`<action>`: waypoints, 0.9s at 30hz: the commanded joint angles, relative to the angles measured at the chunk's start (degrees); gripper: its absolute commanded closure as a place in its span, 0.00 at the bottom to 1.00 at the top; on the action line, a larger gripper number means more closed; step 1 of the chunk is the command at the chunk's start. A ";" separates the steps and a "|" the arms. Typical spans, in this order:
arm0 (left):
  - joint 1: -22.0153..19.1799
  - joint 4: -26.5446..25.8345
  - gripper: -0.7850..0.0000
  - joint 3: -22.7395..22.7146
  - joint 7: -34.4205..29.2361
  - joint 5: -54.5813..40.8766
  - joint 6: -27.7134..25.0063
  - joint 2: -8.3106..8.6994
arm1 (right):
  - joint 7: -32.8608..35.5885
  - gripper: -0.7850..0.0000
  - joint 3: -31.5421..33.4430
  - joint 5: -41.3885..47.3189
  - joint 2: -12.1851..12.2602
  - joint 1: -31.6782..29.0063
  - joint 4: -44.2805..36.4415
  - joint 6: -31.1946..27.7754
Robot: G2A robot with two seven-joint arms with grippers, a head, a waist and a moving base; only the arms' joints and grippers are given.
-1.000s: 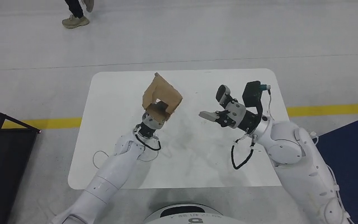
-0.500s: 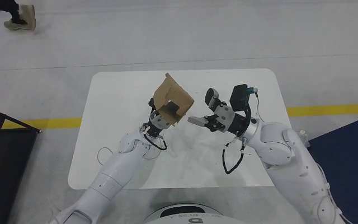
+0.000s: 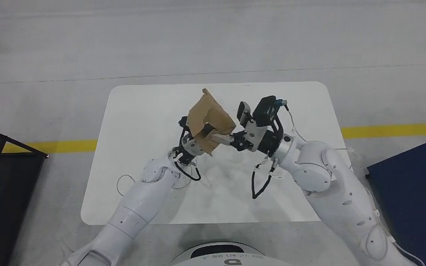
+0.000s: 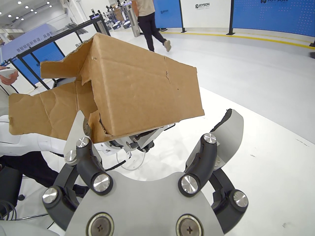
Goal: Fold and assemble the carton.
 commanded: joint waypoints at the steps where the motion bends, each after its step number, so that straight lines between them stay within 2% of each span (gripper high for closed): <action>1: 0.13 0.04 1.00 -0.28 -0.12 0.01 -0.05 -0.07 | 0.08 0.00 -0.13 -0.47 -0.06 0.22 -0.17 0.43; 9: 0.49 1.04 1.00 -2.20 -0.67 0.67 -0.40 -0.14 | -2.84 0.00 5.90 4.79 0.41 -3.21 -2.87 -1.21; 15: 0.31 2.15 1.00 -3.75 1.10 6.77 -0.95 0.20 | -4.21 0.00 10.45 5.05 0.87 -6.60 -7.93 -3.07; 20: 0.59 1.18 1.00 -4.38 3.03 10.77 -0.82 0.35 | -3.82 0.00 8.22 -0.92 0.73 -6.03 -11.19 -3.32; 27: 1.33 -0.36 1.00 -4.50 3.39 11.70 -0.35 0.22 | -1.57 0.00 1.53 -7.03 -0.03 -1.54 -8.48 -1.68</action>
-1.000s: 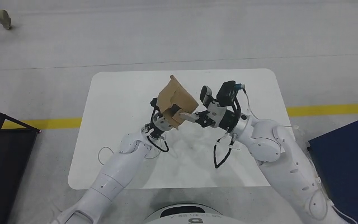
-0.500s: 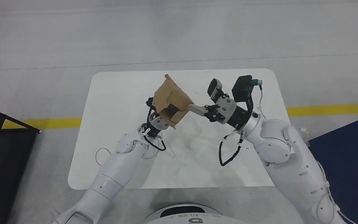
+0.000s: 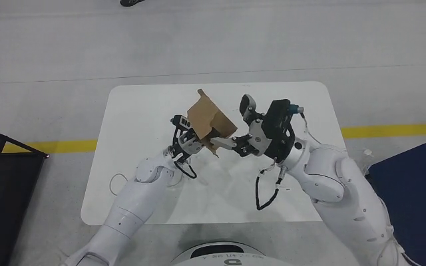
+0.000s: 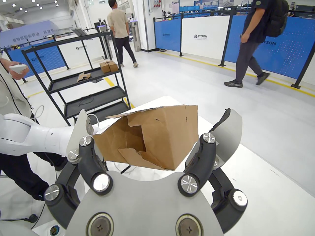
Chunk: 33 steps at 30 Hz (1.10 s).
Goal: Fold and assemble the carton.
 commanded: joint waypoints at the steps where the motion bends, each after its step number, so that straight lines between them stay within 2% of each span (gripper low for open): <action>1: 0.18 -0.15 1.00 -0.03 -0.16 0.09 0.02 -0.04 | 0.80 0.00 -1.53 -1.12 -0.21 1.32 1.07 0.60; 11: 1.23 -0.81 1.00 -0.73 -0.67 -0.39 -0.25 -0.19 | 3.36 0.00 -5.87 -4.52 -1.09 5.26 5.36 3.77; 22: 1.56 -1.51 1.00 -0.69 -1.25 -0.50 -0.03 -0.51 | 5.04 0.00 -5.06 -3.61 -1.27 4.99 6.32 5.97; 27: 1.95 -1.90 1.00 -1.24 -1.54 -0.27 0.19 -0.48 | 4.93 0.00 -3.89 0.08 -1.33 3.98 5.88 6.86; 33: 2.92 -2.04 1.00 -2.39 -1.97 -0.68 0.56 -0.33 | 2.36 0.00 -1.05 8.42 -1.26 1.73 4.67 4.75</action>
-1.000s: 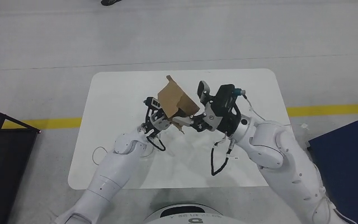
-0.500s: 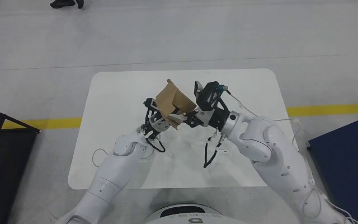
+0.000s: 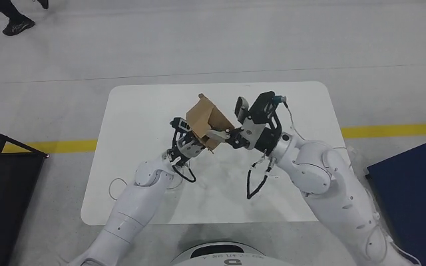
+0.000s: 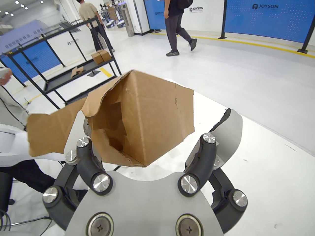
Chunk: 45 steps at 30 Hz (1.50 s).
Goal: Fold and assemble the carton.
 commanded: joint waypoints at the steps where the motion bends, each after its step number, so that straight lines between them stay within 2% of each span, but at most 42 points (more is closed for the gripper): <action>1: 0.27 0.13 1.00 -0.42 -0.07 0.00 0.09 0.07 | -1.08 0.00 1.15 2.30 0.06 -0.93 -0.48 -0.63; 4: 0.53 0.42 1.00 -1.60 0.17 0.32 0.04 0.26 | -3.85 0.00 2.82 10.56 0.08 -3.17 -1.33 -3.96; 7: 0.47 0.54 1.00 -3.10 0.71 1.29 0.09 0.53 | -5.13 0.00 5.02 14.94 0.28 -5.15 -2.87 -7.59; 10: 0.17 0.83 1.00 -4.65 1.83 2.12 0.46 0.78 | -4.34 0.00 6.57 16.21 0.64 -6.61 -5.01 -14.45; 14: -0.33 1.27 1.00 -5.93 4.46 3.78 1.21 0.94 | 0.94 0.01 8.10 7.80 1.29 -7.60 -7.88 -19.45; 18: -0.60 0.65 1.00 -5.96 6.50 5.73 1.75 0.91 | 3.82 0.16 6.69 -0.32 1.50 -8.08 -9.10 -20.28; 23: -0.54 -0.44 1.00 -5.03 8.26 7.92 2.13 0.72 | 3.61 0.19 3.92 -7.57 1.32 -6.64 -8.69 -19.58; 28: -0.26 -1.17 1.00 -4.10 9.13 9.04 2.18 0.50 | 2.36 0.17 1.10 -10.42 1.02 -4.68 -7.71 -19.22; 34: 0.24 -1.96 1.00 -3.54 9.00 9.39 1.82 0.35 | 2.29 0.30 -1.97 -10.36 0.67 -2.03 -4.75 -18.95; 38: 0.56 -2.07 1.00 -3.62 8.87 9.76 1.66 0.36 | 2.57 0.50 -3.40 -10.20 0.49 -0.63 -3.62 -18.73; 43: 0.96 -2.85 1.00 -3.42 7.14 10.68 0.97 0.41 | 3.28 0.56 -4.62 -10.06 0.33 0.75 -2.23 -17.87; 44: 0.99 -2.86 1.00 -3.46 6.76 10.77 0.72 0.43 | 3.31 0.60 -4.75 -9.85 0.31 0.91 -1.99 -17.73; 45: 0.99 -2.80 1.00 -3.49 6.36 10.86 0.51 0.45 | 3.30 0.68 -4.85 -9.45 0.30 1.04 -1.74 -17.65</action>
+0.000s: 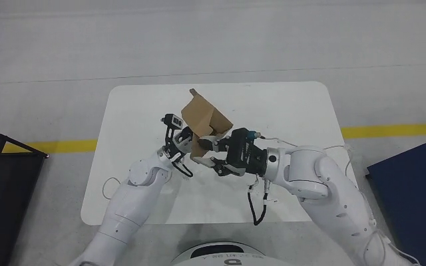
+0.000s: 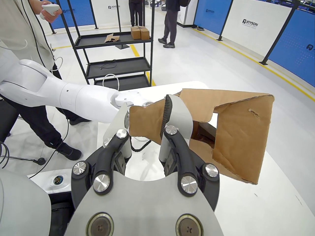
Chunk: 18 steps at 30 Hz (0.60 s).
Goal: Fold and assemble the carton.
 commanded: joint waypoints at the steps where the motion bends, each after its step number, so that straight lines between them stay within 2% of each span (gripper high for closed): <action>1: -0.01 0.24 1.00 -0.06 -0.73 0.18 -0.37 0.04 | 0.02 0.75 -0.08 0.68 -0.01 0.24 0.48 0.08; 3: -0.12 0.68 1.00 -0.19 -1.38 0.38 -0.82 0.07 | 0.69 0.76 -0.17 0.87 0.00 0.64 1.08 0.24; 5: -0.25 1.15 1.00 -0.41 -1.89 -0.04 -1.20 0.09 | 1.31 0.71 -0.37 0.97 0.00 1.01 1.27 0.47; 6: -0.37 1.46 1.00 -0.62 -2.12 -0.45 -1.35 0.10 | 1.54 0.66 -0.44 1.05 0.00 1.16 1.27 0.55; 8: -0.56 2.01 1.00 -1.08 -2.22 -1.26 -1.76 0.11 | 1.73 0.45 -0.43 0.93 0.01 1.35 1.13 0.93; 12: -0.67 2.94 1.00 -2.25 -1.41 -1.99 -2.44 0.18 | 1.23 0.26 0.18 0.35 0.09 0.76 0.42 2.38; 18: -0.60 3.50 1.00 -3.39 0.48 -1.10 -3.26 0.27 | 0.44 0.24 1.29 -0.76 0.28 -0.52 -0.89 3.98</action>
